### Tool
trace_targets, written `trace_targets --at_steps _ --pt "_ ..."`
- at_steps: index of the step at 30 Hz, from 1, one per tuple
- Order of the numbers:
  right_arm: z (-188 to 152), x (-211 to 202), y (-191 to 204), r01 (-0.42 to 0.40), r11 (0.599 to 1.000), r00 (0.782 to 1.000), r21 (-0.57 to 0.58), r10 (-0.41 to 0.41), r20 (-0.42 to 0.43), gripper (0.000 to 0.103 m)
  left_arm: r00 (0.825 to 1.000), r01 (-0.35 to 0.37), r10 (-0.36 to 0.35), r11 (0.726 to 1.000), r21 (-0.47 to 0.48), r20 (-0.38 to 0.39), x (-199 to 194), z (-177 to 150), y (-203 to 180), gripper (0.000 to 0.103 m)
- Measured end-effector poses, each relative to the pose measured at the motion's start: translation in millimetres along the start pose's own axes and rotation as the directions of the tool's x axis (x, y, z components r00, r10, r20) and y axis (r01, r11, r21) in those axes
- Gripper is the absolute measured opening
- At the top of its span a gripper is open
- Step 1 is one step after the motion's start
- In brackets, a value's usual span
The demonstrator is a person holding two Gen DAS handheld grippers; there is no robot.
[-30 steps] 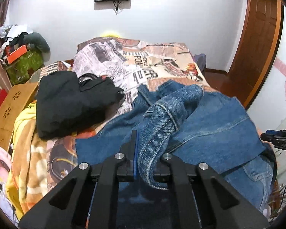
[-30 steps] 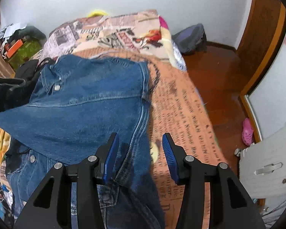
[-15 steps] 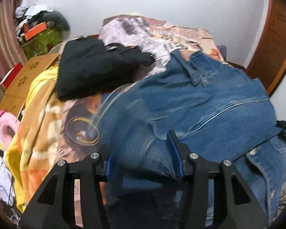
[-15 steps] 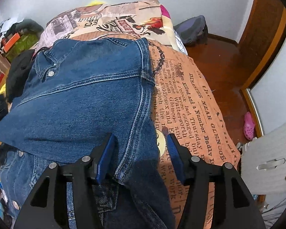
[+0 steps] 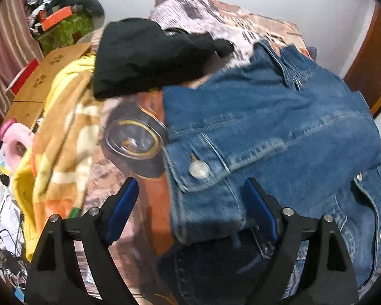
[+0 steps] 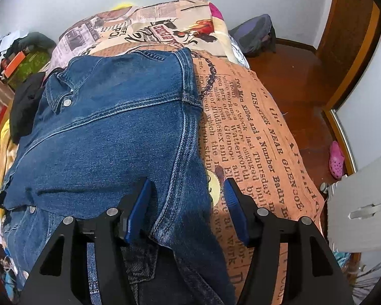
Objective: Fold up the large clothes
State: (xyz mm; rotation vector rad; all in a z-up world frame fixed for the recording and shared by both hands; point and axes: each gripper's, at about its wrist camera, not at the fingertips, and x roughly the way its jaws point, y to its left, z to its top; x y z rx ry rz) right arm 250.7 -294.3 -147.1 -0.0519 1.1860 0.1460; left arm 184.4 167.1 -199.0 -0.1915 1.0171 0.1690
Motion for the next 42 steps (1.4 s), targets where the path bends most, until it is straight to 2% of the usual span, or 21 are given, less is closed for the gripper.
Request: trace_targets --at_steps 4,8,11,15,18,22,23,25,28,31,34,36,37,39,40,42 --pt "6.2 -4.3 -0.7 -0.013 1.0 1.0 -0.017 0.013 0.002 0.055 0.999 0.035 -0.032 0.998 -0.053 0.04 -8.9 19.4 15.0 0.086" --pt "20.7 -10.3 -5.5 -0.04 0.999 0.999 -0.01 0.04 0.023 0.055 0.998 0.023 -0.015 0.993 -0.118 0.066 -4.4 43.1 33.9 0.087" --pt "35.4 -11.4 -9.2 -0.053 0.999 0.998 0.004 0.053 0.034 0.055 0.994 0.095 -0.083 0.98 -0.176 0.072 8.8 59.5 49.6 0.087" --pt "56.1 -6.9 -12.1 -0.082 0.996 0.996 0.023 0.081 0.029 0.055 0.982 0.189 -0.191 0.952 -0.243 0.015 37.6 72.6 64.0 0.087" --pt "69.7 3.1 -12.0 -0.106 0.994 0.994 0.017 0.106 0.001 0.055 0.959 0.255 -0.279 0.929 -0.267 -0.056 66.3 76.8 68.9 0.087" --pt "84.4 21.8 -11.9 -0.126 0.992 0.991 0.007 0.126 -0.039 0.055 0.925 0.306 -0.358 0.9 -0.309 -0.126 98.3 76.6 72.3 0.087" --pt "88.6 28.9 -12.7 -0.131 0.991 0.99 0.01 0.131 -0.055 0.055 0.907 0.336 -0.398 0.881 -0.331 -0.138 108.6 76.2 73.8 0.087" --pt "94.0 38.3 -15.0 -0.137 0.991 0.987 0.012 0.137 -0.079 0.055 0.885 0.363 -0.441 0.856 -0.367 -0.153 120.7 75.2 76.2 0.087" --pt "101.9 53.7 -18.6 -0.148 0.989 0.982 0.027 0.15 -0.114 0.055 0.858 0.373 -0.484 0.817 -0.44 -0.17 139.3 72.9 80.6 0.087" --pt "108.1 66.5 -21.3 -0.203 0.977 0.966 0.064 0.21 -0.149 0.055 0.848 0.371 -0.498 0.801 -0.47 -0.179 151.8 72.0 79.8 0.087" --pt "112.7 80.0 -22.7 -0.273 0.955 0.94 0.112 0.29 -0.181 0.055 0.836 0.394 -0.523 0.784 -0.479 -0.167 155.8 74.1 75.6 0.087" --pt "114.9 90.6 -22.8 -0.32 0.934 0.918 0.157 0.347 -0.194 0.059 0.825 0.413 -0.542 0.771 -0.484 -0.159 157.8 77.6 73.5 0.087" --pt "116.0 93.1 -22.3 -0.324 0.931 0.915 0.17 0.354 -0.192 0.059 0.822 0.42 -0.548 0.767 -0.485 -0.154 157.9 78.9 72.4 0.084" --pt "118.2 91.6 -19.7 -0.318 0.933 0.92 0.17 0.347 -0.18 0.059 0.818 0.428 -0.554 0.764 -0.483 -0.151 156.3 80.2 71.2 0.064" --pt "119.1 89.9 -17.8 -0.32 0.933 0.923 0.164 0.346 -0.168 0.056 0.815 0.436 -0.56 0.762 -0.479 -0.149 156.2 81.8 69.7 0.059" --pt "117.3 84.8 -13.7 -0.317 0.934 0.93 0.163 0.34 -0.142 0.046 0.815 0.447 -0.562 0.765 -0.463 -0.141 151.9 85.4 62.2 0.04"
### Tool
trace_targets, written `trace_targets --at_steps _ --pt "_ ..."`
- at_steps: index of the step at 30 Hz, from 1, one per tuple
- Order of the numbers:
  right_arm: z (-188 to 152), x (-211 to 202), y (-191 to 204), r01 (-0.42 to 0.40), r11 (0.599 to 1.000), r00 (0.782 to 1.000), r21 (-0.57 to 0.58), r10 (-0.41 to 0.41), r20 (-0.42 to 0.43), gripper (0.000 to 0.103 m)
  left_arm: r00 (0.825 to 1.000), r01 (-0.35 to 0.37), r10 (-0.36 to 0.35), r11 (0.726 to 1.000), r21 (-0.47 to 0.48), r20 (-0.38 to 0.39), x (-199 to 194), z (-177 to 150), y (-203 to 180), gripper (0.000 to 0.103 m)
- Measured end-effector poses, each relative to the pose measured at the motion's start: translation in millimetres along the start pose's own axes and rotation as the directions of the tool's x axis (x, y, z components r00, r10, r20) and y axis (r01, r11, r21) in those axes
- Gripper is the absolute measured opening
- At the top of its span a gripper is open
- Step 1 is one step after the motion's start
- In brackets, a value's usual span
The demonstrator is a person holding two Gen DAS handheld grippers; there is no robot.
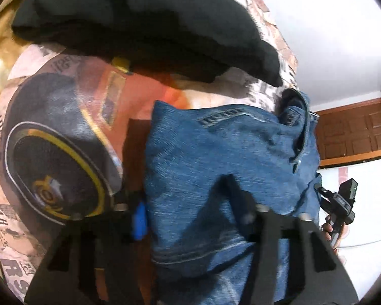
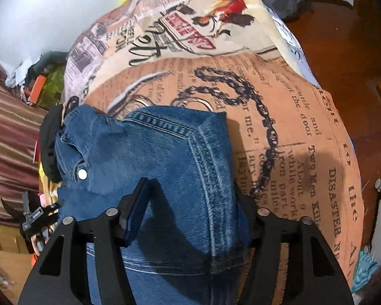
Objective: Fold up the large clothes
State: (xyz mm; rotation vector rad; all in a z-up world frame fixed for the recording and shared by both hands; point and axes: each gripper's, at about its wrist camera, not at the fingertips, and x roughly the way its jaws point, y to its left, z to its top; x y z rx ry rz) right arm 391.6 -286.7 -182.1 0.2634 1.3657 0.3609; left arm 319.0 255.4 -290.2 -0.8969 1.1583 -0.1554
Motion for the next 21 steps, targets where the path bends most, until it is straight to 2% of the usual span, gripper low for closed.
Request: trace_targets --at_steps 1,2,3,4,7,10,15,19,21 --pt "-2.3 -1.7 2.7 0.022 1.0 1.0 -0.011 -0.022 0.012 0.032 1.0 -0.015 0.015 1.0 0.017 0.004 -1.3 -0.7 -5.2 0.036" --pt "-3.6 -3.2 5.0 0.041 0.999 0.999 -0.028 -0.04 0.022 0.021 0.998 -0.053 0.052 0.997 0.048 0.02 -4.5 -2.4 -14.2 0.026" --pt "-4.3 -5.5 6.8 0.043 0.998 0.999 -0.045 -0.042 0.034 0.016 0.997 -0.076 0.075 0.995 0.066 0.03 -4.7 -2.7 -19.6 0.021" --pt "-8.8 -11.9 10.8 0.036 0.997 0.998 -0.061 -0.032 0.057 0.013 0.992 -0.119 0.114 0.988 0.097 0.053 -9.0 -4.8 -29.4 0.011" --pt "-12.8 -29.9 18.3 0.032 0.997 0.994 -0.073 -0.024 0.11 0.011 0.976 -0.196 0.178 0.966 0.165 0.122 -23.5 -10.1 -55.0 0.007" --pt "-15.2 -58.4 33.4 0.018 0.995 0.985 -0.095 -0.001 0.174 0.011 0.956 -0.246 0.194 0.938 0.245 0.22 -50.1 -17.4 -88.8 0.007" --pt "-21.1 -103.5 74.6 0.038 0.98 0.964 -0.196 0.016 0.267 0.01 0.917 -0.282 0.147 0.895 0.345 0.37 -105.4 -28.6 -149.1 0.006" --pt "-27.7 -135.3 109.7 0.049 0.956 0.945 -0.29 0.05 0.324 0.009 0.893 -0.291 0.094 0.866 0.406 0.44 -135.1 -37.9 -187.2 0.006" --pt "-27.8 -150.9 124.5 0.055 0.945 0.928 -0.323 0.07 0.365 0.009 0.879 -0.302 0.065 0.843 0.445 0.473 -145.5 -41.4 -207.0 0.006"
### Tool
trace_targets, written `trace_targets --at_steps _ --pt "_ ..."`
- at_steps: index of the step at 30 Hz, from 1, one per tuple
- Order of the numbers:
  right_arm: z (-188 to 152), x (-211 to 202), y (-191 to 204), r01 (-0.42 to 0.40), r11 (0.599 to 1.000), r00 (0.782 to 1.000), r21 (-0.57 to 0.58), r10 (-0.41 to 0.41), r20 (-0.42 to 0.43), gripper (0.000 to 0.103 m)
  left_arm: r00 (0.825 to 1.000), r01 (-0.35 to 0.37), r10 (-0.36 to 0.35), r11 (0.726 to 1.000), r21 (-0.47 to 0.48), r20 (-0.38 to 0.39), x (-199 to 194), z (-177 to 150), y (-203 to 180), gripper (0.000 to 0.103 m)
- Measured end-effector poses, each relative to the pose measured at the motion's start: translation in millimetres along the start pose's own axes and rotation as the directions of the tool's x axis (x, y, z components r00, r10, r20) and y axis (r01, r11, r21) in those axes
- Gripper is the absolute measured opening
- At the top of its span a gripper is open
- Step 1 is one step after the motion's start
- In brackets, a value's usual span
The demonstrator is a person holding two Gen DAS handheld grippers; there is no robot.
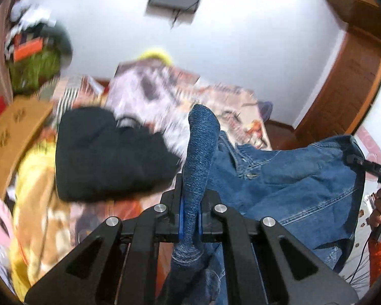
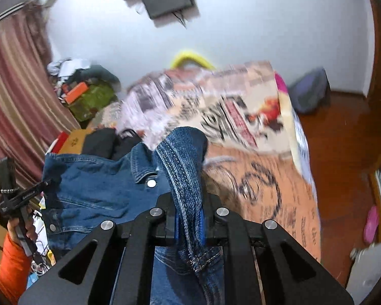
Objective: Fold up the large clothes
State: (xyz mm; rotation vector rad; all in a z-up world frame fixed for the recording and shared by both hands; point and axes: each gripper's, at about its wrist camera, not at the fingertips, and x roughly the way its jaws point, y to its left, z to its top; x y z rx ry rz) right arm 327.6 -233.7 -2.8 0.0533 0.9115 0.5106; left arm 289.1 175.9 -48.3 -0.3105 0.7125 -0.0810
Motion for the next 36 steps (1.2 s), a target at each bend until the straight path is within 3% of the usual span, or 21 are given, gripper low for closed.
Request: trace_targets --at_steps 5,9,14,20,24,29,33,36 --pt "22.4 -14.2 8.3 0.006 0.999 0.996 -0.035 -0.003 0.085 0.009 0.997 -0.007 0.0 0.996 0.09 0.074 -7.8 30.8 -22.7 0.006" --pt "38.0 1.3 -5.0 0.031 0.999 0.996 -0.015 -0.03 0.089 0.009 0.999 -0.014 0.012 0.997 0.076 0.033 24.4 42.7 -13.0 0.006" --pt "39.6 58.8 -34.9 0.121 0.993 0.993 0.012 -0.121 -0.009 0.009 0.993 -0.094 0.099 0.993 0.074 -0.069 89.3 32.8 10.2 0.006" --pt "22.3 127.0 -91.0 0.211 0.973 0.969 0.091 -0.196 -0.149 0.009 0.972 -0.166 0.165 0.986 0.004 -0.17 142.3 9.3 59.0 0.006" --pt "6.2 145.1 -114.3 0.22 0.966 0.959 0.138 -0.187 -0.215 0.01 0.961 -0.17 0.162 0.985 -0.016 -0.223 162.9 -0.6 75.2 0.007" --pt "-14.6 157.5 -131.3 0.192 0.964 0.961 0.183 -0.147 -0.235 0.011 0.956 -0.173 0.164 0.985 -0.016 -0.242 173.6 -9.8 78.1 0.008" --pt "-18.0 154.4 -126.4 0.21 0.965 0.958 0.157 -0.172 -0.23 0.016 0.956 -0.173 0.152 0.983 -0.063 -0.249 169.6 -8.1 82.1 0.01" --pt "-17.8 147.2 -121.7 0.235 0.962 0.949 0.141 -0.195 -0.246 0.017 0.946 -0.22 0.2 0.974 -0.054 -0.257 163.6 -8.8 81.7 0.013"
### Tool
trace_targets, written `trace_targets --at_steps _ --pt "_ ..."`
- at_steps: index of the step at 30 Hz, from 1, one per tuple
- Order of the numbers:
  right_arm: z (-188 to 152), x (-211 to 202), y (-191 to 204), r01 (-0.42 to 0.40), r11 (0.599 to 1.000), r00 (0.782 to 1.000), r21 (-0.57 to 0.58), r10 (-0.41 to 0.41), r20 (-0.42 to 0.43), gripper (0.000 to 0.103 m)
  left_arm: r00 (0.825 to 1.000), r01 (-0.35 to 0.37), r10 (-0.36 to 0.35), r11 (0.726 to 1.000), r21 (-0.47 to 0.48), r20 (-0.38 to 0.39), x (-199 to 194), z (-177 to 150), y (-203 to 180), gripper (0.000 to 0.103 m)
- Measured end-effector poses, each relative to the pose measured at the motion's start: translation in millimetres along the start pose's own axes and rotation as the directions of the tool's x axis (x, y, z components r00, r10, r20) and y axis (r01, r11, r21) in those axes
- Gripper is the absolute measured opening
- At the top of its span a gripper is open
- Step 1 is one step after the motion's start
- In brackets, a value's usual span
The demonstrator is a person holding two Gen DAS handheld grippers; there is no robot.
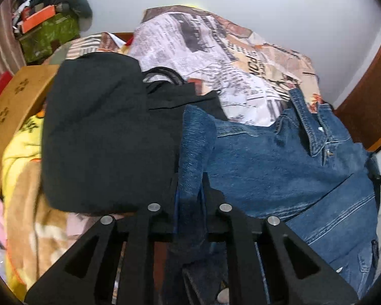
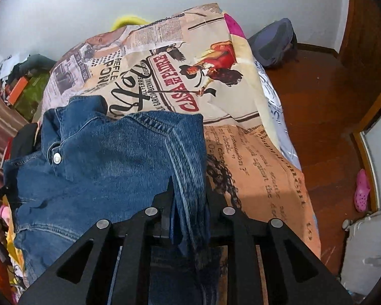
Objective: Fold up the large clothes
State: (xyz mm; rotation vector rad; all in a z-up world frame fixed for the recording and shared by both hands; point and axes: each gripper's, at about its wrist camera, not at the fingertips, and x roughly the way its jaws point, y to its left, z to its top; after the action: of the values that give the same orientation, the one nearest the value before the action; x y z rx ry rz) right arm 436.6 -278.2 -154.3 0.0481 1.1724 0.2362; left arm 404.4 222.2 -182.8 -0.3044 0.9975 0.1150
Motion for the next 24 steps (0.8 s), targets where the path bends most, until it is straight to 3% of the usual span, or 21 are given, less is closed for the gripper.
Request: trace_targets --at_steps 4,7,10,12,18,24 --pt "-5.9 -12.1 2.9 0.011 1.0 1.0 0.0 -0.011 -0.012 0.035 0.999 -0.029 0.029 1.0 -0.004 -0.016 -12.0 -8.0 2.0 0.013" --pt "-16.9 -29.7 9.8 0.026 0.999 1.0 -0.031 -0.026 0.001 0.038 0.999 -0.05 0.051 0.998 0.034 -0.013 -28.1 -18.3 -1.7 0.014" --pt "-29.7 -50.0 18.1 0.036 0.996 0.999 -0.079 -0.035 0.014 0.038 0.999 -0.05 0.05 0.996 0.076 0.003 -49.0 -30.5 -8.5 0.03" --pt "-38.9 -64.4 22.8 0.04 0.994 0.999 -0.105 -0.038 0.026 0.038 0.998 -0.058 0.055 0.994 0.097 0.032 -65.9 -39.0 -12.5 0.05" --pt "-73.0 -110.5 39.6 0.111 0.973 0.989 -0.204 -0.089 0.117 0.047 0.996 -0.048 0.037 0.99 0.129 0.086 -113.2 -65.9 -17.6 0.063" --pt "-106.8 -130.7 44.3 0.107 0.97 0.988 -0.22 -0.078 0.136 0.048 0.996 -0.019 0.011 0.995 0.094 0.084 -133.1 -102.1 -9.4 0.073"
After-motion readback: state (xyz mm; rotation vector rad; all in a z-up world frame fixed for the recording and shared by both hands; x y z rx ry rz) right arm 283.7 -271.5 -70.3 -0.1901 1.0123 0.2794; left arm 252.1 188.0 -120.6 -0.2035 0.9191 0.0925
